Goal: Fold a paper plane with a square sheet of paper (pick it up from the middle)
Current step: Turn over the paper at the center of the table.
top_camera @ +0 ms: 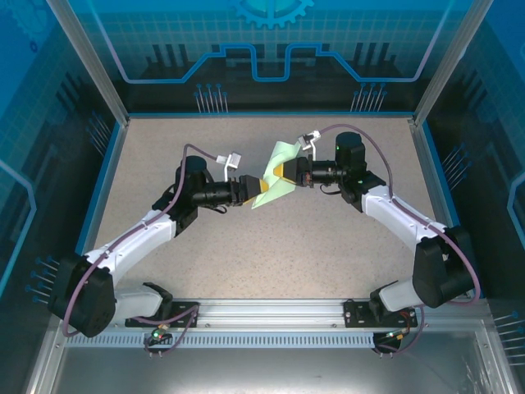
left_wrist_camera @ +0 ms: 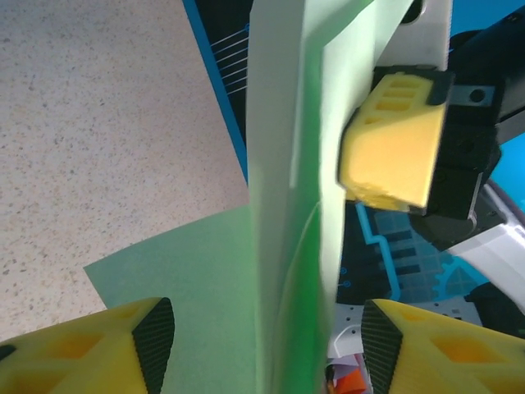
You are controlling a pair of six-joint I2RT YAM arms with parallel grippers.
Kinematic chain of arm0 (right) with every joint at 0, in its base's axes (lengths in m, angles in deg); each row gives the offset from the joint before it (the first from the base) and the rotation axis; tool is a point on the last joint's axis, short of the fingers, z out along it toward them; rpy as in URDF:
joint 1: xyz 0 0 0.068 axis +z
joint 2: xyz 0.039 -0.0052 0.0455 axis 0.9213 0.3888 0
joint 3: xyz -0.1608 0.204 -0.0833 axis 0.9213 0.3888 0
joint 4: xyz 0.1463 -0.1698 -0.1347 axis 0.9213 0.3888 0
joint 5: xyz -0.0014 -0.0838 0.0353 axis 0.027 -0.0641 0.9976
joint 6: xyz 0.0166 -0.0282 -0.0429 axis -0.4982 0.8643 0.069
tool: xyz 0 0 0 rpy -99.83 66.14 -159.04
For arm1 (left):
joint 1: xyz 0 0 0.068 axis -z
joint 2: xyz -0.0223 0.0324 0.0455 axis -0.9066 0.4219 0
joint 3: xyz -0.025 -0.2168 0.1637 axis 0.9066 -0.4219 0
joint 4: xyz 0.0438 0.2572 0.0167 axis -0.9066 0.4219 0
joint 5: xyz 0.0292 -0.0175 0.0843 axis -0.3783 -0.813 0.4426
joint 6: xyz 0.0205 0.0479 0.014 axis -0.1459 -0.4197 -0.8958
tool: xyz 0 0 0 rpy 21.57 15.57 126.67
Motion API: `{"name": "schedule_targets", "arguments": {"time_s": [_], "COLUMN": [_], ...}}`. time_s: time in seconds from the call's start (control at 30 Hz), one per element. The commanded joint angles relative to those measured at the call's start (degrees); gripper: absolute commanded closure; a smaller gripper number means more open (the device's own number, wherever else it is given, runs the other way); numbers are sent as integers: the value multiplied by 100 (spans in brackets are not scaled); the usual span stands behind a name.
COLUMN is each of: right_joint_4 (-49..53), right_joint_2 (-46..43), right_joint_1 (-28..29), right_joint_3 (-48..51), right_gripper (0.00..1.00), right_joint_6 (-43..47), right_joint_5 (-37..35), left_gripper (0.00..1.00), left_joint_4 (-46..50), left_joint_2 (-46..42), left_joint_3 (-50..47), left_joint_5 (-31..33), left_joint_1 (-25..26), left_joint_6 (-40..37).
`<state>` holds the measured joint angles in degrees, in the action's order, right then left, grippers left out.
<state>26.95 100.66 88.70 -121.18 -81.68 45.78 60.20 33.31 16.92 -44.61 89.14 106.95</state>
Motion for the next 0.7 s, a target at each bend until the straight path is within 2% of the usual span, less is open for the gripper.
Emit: {"name": "schedule_targets", "arguments": {"time_s": [0.0, 0.07, 0.2, 0.43, 0.5, 0.67], "right_joint_4": [6, 128, 163, 123, 71, 85], "right_joint_2": [-164, -179, -201, -200, -193, -201], "right_joint_1": [-100, -128, -147, -146, -149, -150], "right_joint_3": [-144, -160, -171, -149, -136, -134], "right_gripper": [91, 91, 92, 92, 92, 92], "right_joint_6": [95, 122, 141, 131, 95, 96], "right_joint_5": [102, 101, 104, 77, 80, 103], "left_gripper": [33, 31, 28, 23, 23, 30], "left_joint_4": [690, 1152, 1301, -303, -455, -444], "left_joint_2": [29, 17, 8, -158, -159, -194], "left_joint_3": [155, 179, 78, -406, -448, -336], "left_joint_5": [92, 274, 420, 326, 327, 302], "left_joint_1": [-53, -53, -52, -9, 4, 2], "left_joint_6": [-399, -610, -479, 970, 1093, 1112]}}
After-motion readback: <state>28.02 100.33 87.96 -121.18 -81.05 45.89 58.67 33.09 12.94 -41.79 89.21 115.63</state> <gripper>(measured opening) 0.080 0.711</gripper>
